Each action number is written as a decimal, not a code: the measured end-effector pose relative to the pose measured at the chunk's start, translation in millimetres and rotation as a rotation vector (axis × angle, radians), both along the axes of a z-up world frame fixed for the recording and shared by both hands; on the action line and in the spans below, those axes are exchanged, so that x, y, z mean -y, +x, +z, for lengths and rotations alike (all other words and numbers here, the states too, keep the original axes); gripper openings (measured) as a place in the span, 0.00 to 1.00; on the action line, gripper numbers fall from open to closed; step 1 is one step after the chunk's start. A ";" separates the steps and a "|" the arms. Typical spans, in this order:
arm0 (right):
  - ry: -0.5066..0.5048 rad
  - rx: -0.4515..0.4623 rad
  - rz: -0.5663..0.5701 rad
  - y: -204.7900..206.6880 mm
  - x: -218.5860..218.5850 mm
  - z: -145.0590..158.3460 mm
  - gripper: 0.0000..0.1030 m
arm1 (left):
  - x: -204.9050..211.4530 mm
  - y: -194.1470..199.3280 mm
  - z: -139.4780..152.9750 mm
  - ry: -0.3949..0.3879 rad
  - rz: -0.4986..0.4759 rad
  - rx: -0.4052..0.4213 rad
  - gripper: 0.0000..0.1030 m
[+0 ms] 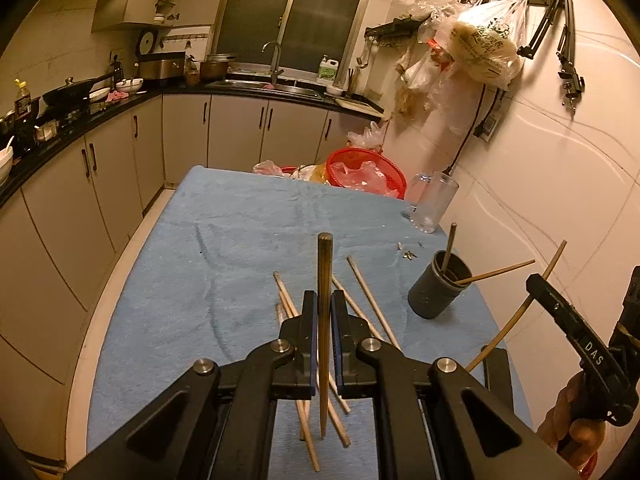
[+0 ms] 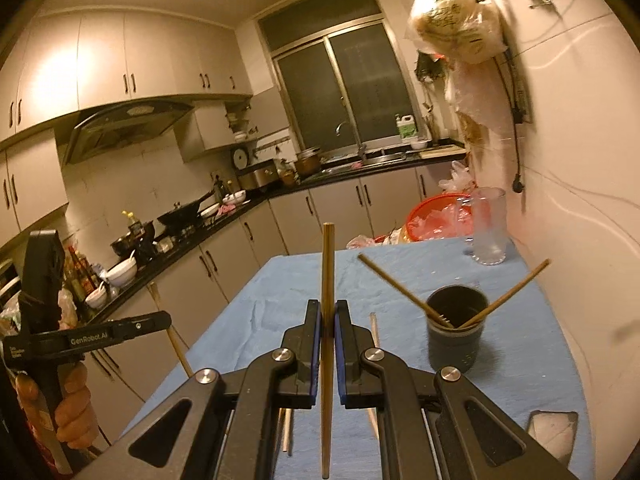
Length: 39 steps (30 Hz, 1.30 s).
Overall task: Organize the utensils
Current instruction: 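Carry the chopstick upright with the left gripper to the black cup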
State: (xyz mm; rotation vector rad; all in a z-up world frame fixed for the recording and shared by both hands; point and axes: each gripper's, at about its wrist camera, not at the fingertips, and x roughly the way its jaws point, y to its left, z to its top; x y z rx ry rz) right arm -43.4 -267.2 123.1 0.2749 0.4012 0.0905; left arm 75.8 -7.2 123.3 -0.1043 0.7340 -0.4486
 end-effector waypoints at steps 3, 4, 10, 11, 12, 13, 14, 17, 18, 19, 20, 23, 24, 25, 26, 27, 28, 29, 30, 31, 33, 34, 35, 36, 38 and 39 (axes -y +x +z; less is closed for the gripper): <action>0.008 0.017 -0.027 -8.4 11.2 6.4 0.07 | 6.4 -0.5 4.0 -0.001 -0.018 -0.001 0.06; 0.010 0.020 -0.031 -9.5 14.5 8.3 0.07 | 8.7 -0.9 5.3 0.002 -0.023 0.002 0.06; 0.026 0.047 -0.069 -21.8 33.4 18.7 0.07 | 30.2 -4.8 19.2 0.011 -0.071 0.024 0.06; 0.028 0.052 -0.076 -23.7 36.1 20.3 0.07 | 32.9 -5.7 20.8 0.011 -0.078 0.028 0.06; 0.028 0.059 -0.085 -25.9 39.9 22.6 0.07 | 38.5 -6.6 24.3 0.012 -0.089 0.032 0.06; 0.027 0.063 -0.090 -27.2 42.2 24.0 0.07 | 42.9 -6.8 27.2 0.012 -0.100 0.034 0.06; 0.027 0.068 -0.097 -28.2 45.0 26.7 0.07 | 45.9 -6.9 29.4 0.010 -0.108 0.035 0.06; 0.029 0.080 -0.110 -30.5 54.7 34.1 0.07 | 60.8 -6.7 39.2 0.002 -0.143 0.037 0.06; 0.029 0.082 -0.113 -30.8 57.5 36.3 0.07 | 67.8 -5.9 43.8 -0.001 -0.157 0.040 0.07; 0.028 0.087 -0.117 -31.0 61.6 40.0 0.07 | 73.6 -4.6 47.2 0.000 -0.166 0.041 0.07; 0.029 0.090 -0.120 -31.1 64.6 43.0 0.07 | 77.7 -4.1 49.4 -0.002 -0.172 0.040 0.07; 0.035 0.100 -0.127 -28.2 74.5 53.2 0.07 | 95.8 0.0 59.9 -0.012 -0.205 0.037 0.06; 0.038 0.102 -0.129 -25.8 78.5 57.7 0.07 | 102.1 1.9 65.0 -0.020 -0.214 0.037 0.07; 0.041 0.104 -0.134 -23.4 82.6 61.5 0.07 | 106.4 3.0 68.7 -0.027 -0.222 0.039 0.07; 0.041 0.107 -0.138 -21.2 86.2 65.1 0.07 | 110.8 4.5 72.8 -0.032 -0.229 0.041 0.07; 0.038 0.110 -0.144 -18.8 89.5 68.8 0.07 | 117.5 7.6 78.6 -0.039 -0.232 0.043 0.07; 0.033 0.109 -0.155 -14.1 93.1 73.9 0.07 | 122.8 10.3 83.0 -0.046 -0.235 0.046 0.07; 0.030 0.110 -0.159 -10.8 95.5 77.2 0.07 | 126.6 12.8 85.7 -0.049 -0.239 0.048 0.07; 0.023 0.115 -0.166 -5.8 98.3 81.7 0.07 | 134.3 17.5 90.3 -0.053 -0.240 0.050 0.07; 0.018 0.117 -0.171 -2.4 99.4 84.2 0.07 | 138.9 20.7 92.3 -0.054 -0.240 0.052 0.07; 0.018 0.108 -0.177 9.6 104.8 88.7 0.07 | 150.6 28.0 96.5 -0.053 -0.242 0.055 0.07; 0.021 0.107 -0.178 15.8 108.0 90.7 0.07 | 157.3 32.7 99.1 -0.054 -0.244 0.061 0.07; 0.012 0.108 -0.188 22.5 110.7 92.5 0.07 | 161.9 36.0 100.7 -0.057 -0.240 0.066 0.07; -0.002 0.105 -0.200 30.3 112.8 93.8 0.07 | 169.1 42.6 102.7 -0.057 -0.238 0.066 0.07; -0.001 0.093 -0.204 43.5 117.9 94.3 0.07 | 176.3 52.3 104.2 -0.071 -0.239 0.048 0.07; 0.001 0.085 -0.205 50.2 121.1 93.9 0.07 | 182.6 59.0 105.6 -0.077 -0.244 0.044 0.07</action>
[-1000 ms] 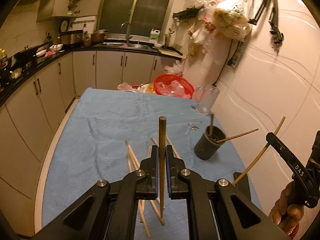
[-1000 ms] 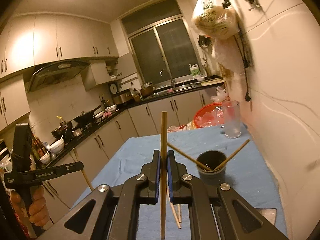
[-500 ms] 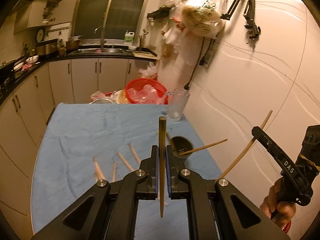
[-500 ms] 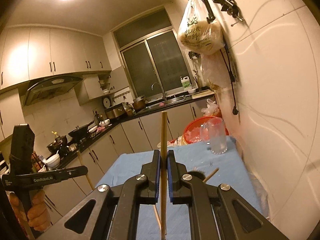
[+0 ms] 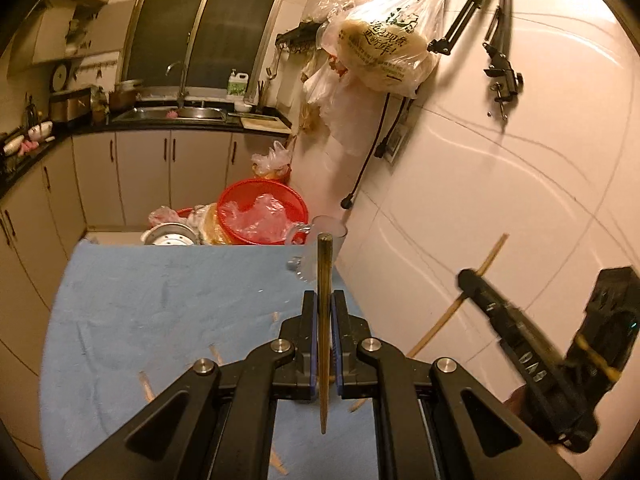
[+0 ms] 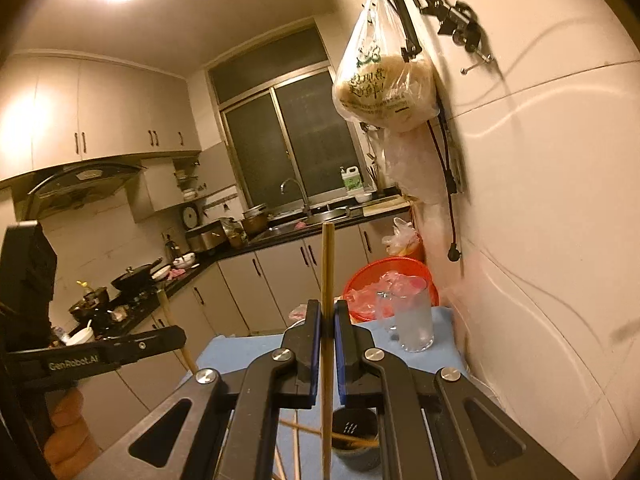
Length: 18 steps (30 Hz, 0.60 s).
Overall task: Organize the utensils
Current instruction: 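Carry the chopstick upright with the left gripper to the black cup, then drop the chopstick into the black cup by opening the left gripper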
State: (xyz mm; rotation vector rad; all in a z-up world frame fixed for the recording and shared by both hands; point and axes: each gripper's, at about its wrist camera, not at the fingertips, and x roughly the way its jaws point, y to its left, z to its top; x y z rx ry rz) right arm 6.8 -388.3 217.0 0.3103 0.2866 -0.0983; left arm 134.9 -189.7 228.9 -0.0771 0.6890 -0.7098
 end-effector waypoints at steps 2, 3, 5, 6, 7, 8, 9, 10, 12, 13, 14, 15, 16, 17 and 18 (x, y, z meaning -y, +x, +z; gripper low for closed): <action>-0.002 -0.014 -0.009 14.6 6.7 -1.1 0.07 | 8.8 9.8 0.7 0.003 0.010 0.005 0.07; -0.002 -0.021 -0.012 23.2 10.7 -2.0 0.07 | 13.1 15.0 0.4 0.004 0.012 0.002 0.07; -0.008 -0.032 -0.019 36.0 15.6 -3.0 0.07 | 22.0 26.0 -1.5 0.006 0.020 0.005 0.07; -0.009 -0.040 -0.024 44.8 19.4 -5.6 0.07 | 25.0 31.2 -4.0 0.007 0.030 0.006 0.07; -0.008 -0.047 -0.026 51.3 21.8 -7.8 0.07 | 28.8 39.2 -9.1 0.003 0.037 -0.004 0.07; -0.004 -0.055 -0.029 57.1 23.8 -11.2 0.07 | 30.6 43.9 -12.1 -0.001 0.036 -0.012 0.07; 0.000 -0.061 -0.033 62.4 26.2 -14.4 0.07 | 34.1 51.0 -19.0 -0.005 0.039 -0.026 0.07; 0.000 -0.069 -0.043 69.9 28.5 -19.2 0.07 | 36.7 54.7 -23.8 -0.002 0.044 -0.032 0.07; 0.000 -0.085 -0.052 79.5 30.5 -26.9 0.07 | 42.6 62.0 -35.0 0.022 0.055 -0.046 0.07; 0.008 -0.097 -0.050 85.2 32.1 -31.6 0.07 | 46.0 66.4 -41.8 0.034 0.060 -0.054 0.07; 0.011 -0.108 -0.050 89.9 32.9 -35.8 0.07 | 47.7 69.2 -46.0 0.039 0.065 -0.058 0.07; 0.008 -0.120 -0.053 94.1 33.1 -39.9 0.07 | 49.2 71.1 -49.0 0.042 0.066 -0.061 0.07; 0.007 -0.132 -0.053 99.6 33.9 -44.5 0.07 | 51.1 74.0 -53.4 0.049 0.066 -0.069 0.07; 0.005 -0.142 -0.054 102.6 34.0 -47.9 0.07 | 52.2 76.1 -56.5 0.053 0.065 -0.076 0.07; 0.002 -0.155 -0.057 105.1 33.8 -52.2 0.07 | 52.9 77.6 -59.8 0.056 0.064 -0.083 0.07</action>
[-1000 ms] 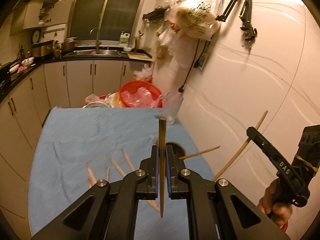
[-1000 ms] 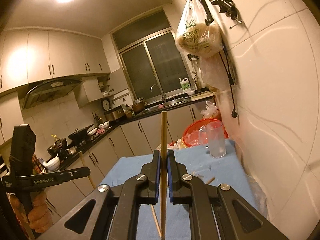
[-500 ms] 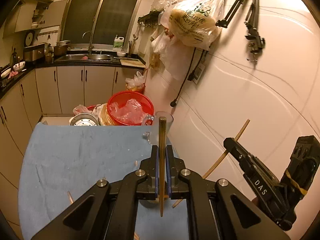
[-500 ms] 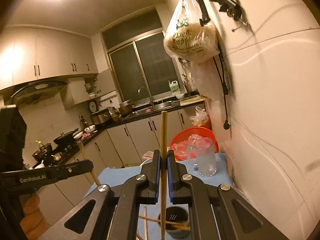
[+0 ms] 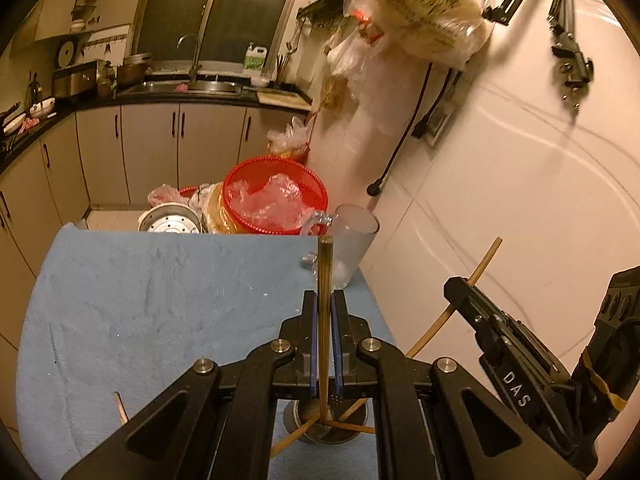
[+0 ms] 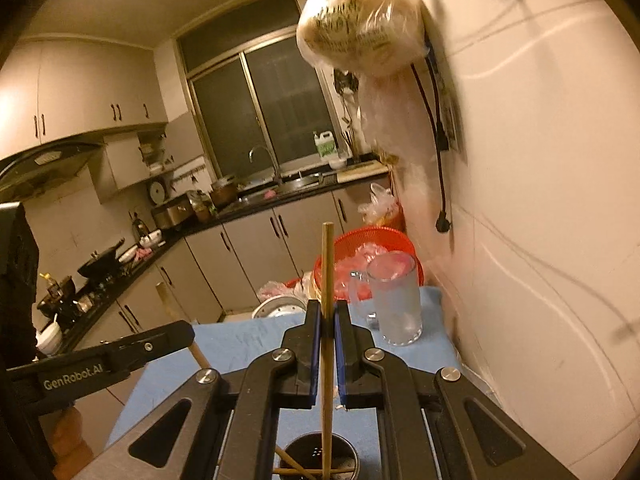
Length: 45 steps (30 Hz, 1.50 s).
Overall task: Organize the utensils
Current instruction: 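Drop the chopstick into the black cup by opening the left gripper, then return the left gripper to the chopsticks on the towel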
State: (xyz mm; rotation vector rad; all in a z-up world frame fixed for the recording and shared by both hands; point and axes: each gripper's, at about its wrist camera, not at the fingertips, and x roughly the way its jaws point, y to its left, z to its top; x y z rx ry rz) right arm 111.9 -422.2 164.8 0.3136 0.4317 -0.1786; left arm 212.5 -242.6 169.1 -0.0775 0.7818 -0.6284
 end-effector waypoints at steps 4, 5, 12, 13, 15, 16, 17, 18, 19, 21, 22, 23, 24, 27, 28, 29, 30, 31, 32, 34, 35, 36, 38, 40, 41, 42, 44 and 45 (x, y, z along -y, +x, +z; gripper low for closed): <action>0.007 -0.053 0.000 7.9 -0.2 -16.1 0.07 | 4.2 3.1 -11.9 0.019 -0.006 -0.024 0.07; 0.014 -0.061 0.002 9.1 0.6 -19.1 0.08 | 5.3 3.8 -14.9 0.024 -0.008 -0.035 0.07; 0.070 -0.109 -0.006 10.6 8.0 -32.5 0.11 | 6.0 2.9 -19.8 0.038 -0.017 -0.053 0.07; 0.075 -0.107 -0.006 9.4 7.8 -31.9 0.11 | 4.5 2.2 -18.4 0.034 -0.016 -0.053 0.07; 0.085 -0.099 -0.012 6.2 9.9 -29.4 0.11 | 3.9 3.0 -15.8 0.032 -0.012 -0.049 0.07; 0.084 -0.093 -0.017 4.2 10.8 -27.1 0.12 | 2.6 2.0 -13.9 0.029 -0.013 -0.048 0.08; 0.081 -0.091 -0.018 3.0 10.7 -25.9 0.13 | 1.2 1.0 -12.1 0.027 -0.013 -0.047 0.08; 0.080 -0.087 -0.020 1.6 11.3 -24.4 0.14 | -0.1 0.7 -10.9 0.025 -0.011 -0.045 0.08; 0.083 -0.083 -0.019 0.6 11.7 -22.0 0.14 | -2.8 -1.4 -8.4 0.020 -0.007 -0.041 0.08; 0.086 -0.072 -0.020 -3.4 11.5 -17.2 0.14 | -6.7 -3.7 -5.1 0.014 -0.007 -0.038 0.08; 0.087 -0.064 -0.021 -7.4 11.2 -14.0 0.14 | -11.1 -6.8 -2.0 0.008 -0.005 -0.035 0.08; 0.091 -0.053 -0.019 -12.3 10.9 -11.4 0.14 | -14.8 -9.0 0.5 0.002 -0.005 -0.033 0.08; 0.098 -0.036 -0.012 -19.7 9.5 -6.7 0.14 | -17.8 -10.9 2.4 -0.002 -0.006 -0.030 0.08; 0.099 0.011 0.008 -43.0 1.6 6.6 0.14 | -34.4 -21.9 10.9 -0.015 0.002 -0.011 0.09; 0.098 0.026 0.018 -50.5 -2.2 10.4 0.14 | -42.5 -27.4 14.2 -0.021 0.001 -0.005 0.08; 0.099 0.036 0.028 -56.9 -5.7 13.0 0.15 | -46.4 -30.0 16.0 -0.024 0.002 -0.003 0.09; 0.100 0.047 0.037 -63.9 -9.6 15.5 0.19 | -53.4 -34.5 18.1 -0.030 0.007 0.002 0.09; 0.105 0.058 0.051 -73.6 -15.1 17.4 0.24 | -62.5 -40.8 20.4 -0.032 0.012 0.009 0.09; 0.106 0.062 0.060 -79.1 -20.3 18.7 0.28 | -67.2 -44.3 21.7 -0.034 0.013 0.011 0.09; 0.113 0.079 0.078 -94.6 -31.2 18.2 0.37 | -83.0 -55.0 22.8 -0.040 0.016 0.016 0.09; 0.112 0.083 0.091 -101.0 -37.6 16.7 0.40 | -91.0 -60.0 22.3 -0.042 0.020 0.018 0.10; 0.110 0.082 0.105 -106.9 -44.2 14.5 0.49 | -97.6 -64.4 21.7 -0.039 0.022 0.018 0.12; 0.102 0.079 0.139 -117.2 -57.5 9.1 0.53 | -116.8 -74.8 16.7 -0.024 0.033 0.020 0.18; 0.079 0.065 0.184 -127.5 -74.3 0.8 0.53 | -136.9 -81.8 8.9 -0.016 0.051 0.015 0.21; 0.065 0.053 0.203 -131.6 -84.1 -4.4 0.53 | -144.0 -84.3 5.1 -0.009 0.056 0.012 0.21; 0.059 0.044 0.217 -133.5 -89.9 -8.3 0.53 | -156.6 -87.4 -2.7 0.001 0.071 0.001 0.21; 0.052 0.013 0.258 -136.8 -105.0 -21.2 0.53 | -177.1 -90.3 -17.5 0.012 0.102 -0.025 0.21; 0.050 -0.007 0.281 -136.8 -112.2 -28.8 0.53 | -184.0 -89.9 -23.6 0.018 0.113 -0.039 0.21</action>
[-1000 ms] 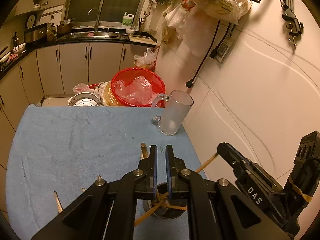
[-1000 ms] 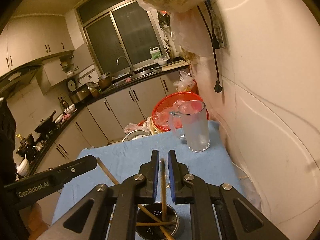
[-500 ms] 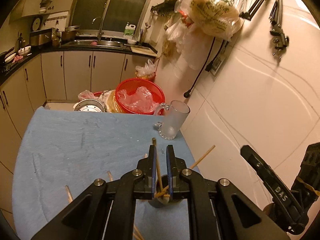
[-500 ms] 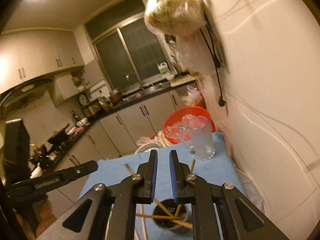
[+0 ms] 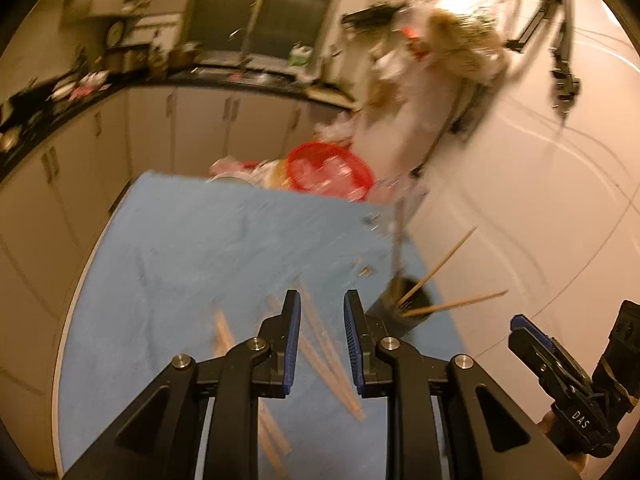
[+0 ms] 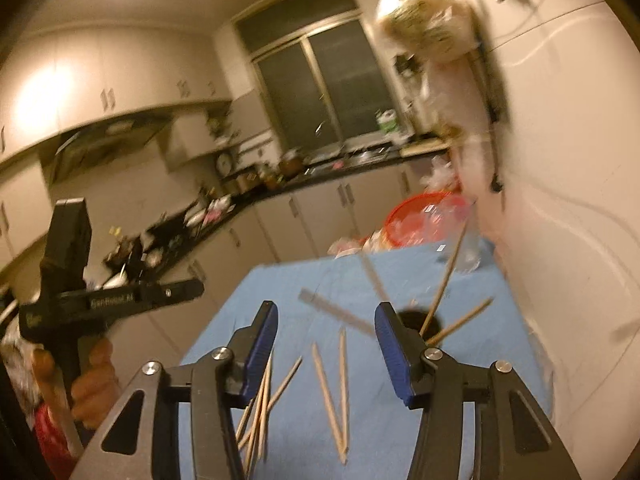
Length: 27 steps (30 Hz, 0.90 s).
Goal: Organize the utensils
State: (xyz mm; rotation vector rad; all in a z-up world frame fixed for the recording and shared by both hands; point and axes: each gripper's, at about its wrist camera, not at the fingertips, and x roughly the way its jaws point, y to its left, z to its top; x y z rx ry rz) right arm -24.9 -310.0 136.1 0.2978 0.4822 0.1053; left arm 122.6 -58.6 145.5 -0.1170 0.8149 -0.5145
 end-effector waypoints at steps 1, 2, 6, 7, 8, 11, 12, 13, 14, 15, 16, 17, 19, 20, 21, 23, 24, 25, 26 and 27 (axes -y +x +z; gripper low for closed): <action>-0.008 -0.021 0.027 0.2 -8.8 -9.3 0.53 | -10.4 0.5 -11.3 0.009 0.015 -0.027 0.21; -0.015 -0.038 0.041 1.4 -14.2 -17.0 0.53 | -18.6 1.1 -20.7 0.012 0.030 -0.048 0.21; -0.035 -0.117 0.085 5.9 -33.6 -50.3 0.53 | -47.0 9.5 -71.1 0.042 0.092 -0.173 0.21; -0.033 -0.133 0.091 7.4 -36.7 -57.4 0.53 | -53.3 15.5 -88.0 0.040 0.109 -0.231 0.21; -0.029 -0.147 0.093 8.1 -38.1 -63.1 0.53 | -55.9 17.6 -97.3 0.038 0.115 -0.256 0.21; -0.016 -0.176 0.094 10.5 -40.4 -75.7 0.53 | -57.8 32.7 -130.9 0.060 0.146 -0.340 0.21; -0.016 -0.180 0.093 10.6 -41.2 -77.5 0.53 | -55.9 36.6 -139.3 0.062 0.143 -0.359 0.21; -0.017 -0.184 0.093 10.0 -41.7 -78.8 0.53 | -53.0 40.2 -144.6 0.068 0.149 -0.372 0.21; -0.018 -0.185 0.094 8.8 -41.2 -78.9 0.53 | -50.2 44.4 -149.4 0.072 0.155 -0.380 0.21; -0.020 -0.185 0.093 8.1 -41.0 -79.1 0.53 | -46.4 48.2 -154.9 0.073 0.149 -0.384 0.21; -0.023 -0.186 0.089 9.3 -40.1 -78.1 0.53 | -40.6 53.4 -161.2 0.082 0.141 -0.399 0.21; -0.023 -0.187 0.085 8.9 -38.7 -77.3 0.53 | -36.2 57.7 -166.5 0.085 0.149 -0.411 0.21; -0.018 -0.191 0.078 8.8 -34.5 -77.5 0.53 | -29.7 64.3 -173.1 0.098 0.148 -0.411 0.21; -0.016 -0.194 0.073 9.1 -33.7 -78.4 0.53 | -24.8 69.0 -178.5 0.124 0.160 -0.414 0.21; -0.015 -0.196 0.070 9.7 -32.8 -77.9 0.53 | -22.4 72.2 -180.5 0.131 0.163 -0.416 0.21; -0.012 -0.205 0.069 10.1 -30.4 -80.0 0.53 | -15.2 80.2 -187.4 0.156 0.168 -0.420 0.21; -0.011 -0.211 0.068 10.9 -29.6 -81.6 0.53 | -12.9 83.0 -189.1 0.162 0.169 -0.419 0.21; -0.009 -0.218 0.068 12.5 -28.6 -83.6 0.53 | -8.4 85.4 -191.1 0.171 0.161 -0.413 0.21; -0.007 -0.223 0.069 13.7 -28.8 -84.6 0.53 | -4.8 87.3 -193.2 0.182 0.156 -0.408 0.21; -0.008 -0.230 0.072 15.8 -28.8 -86.2 0.53 | -2.1 89.2 -195.7 0.194 0.157 -0.407 0.22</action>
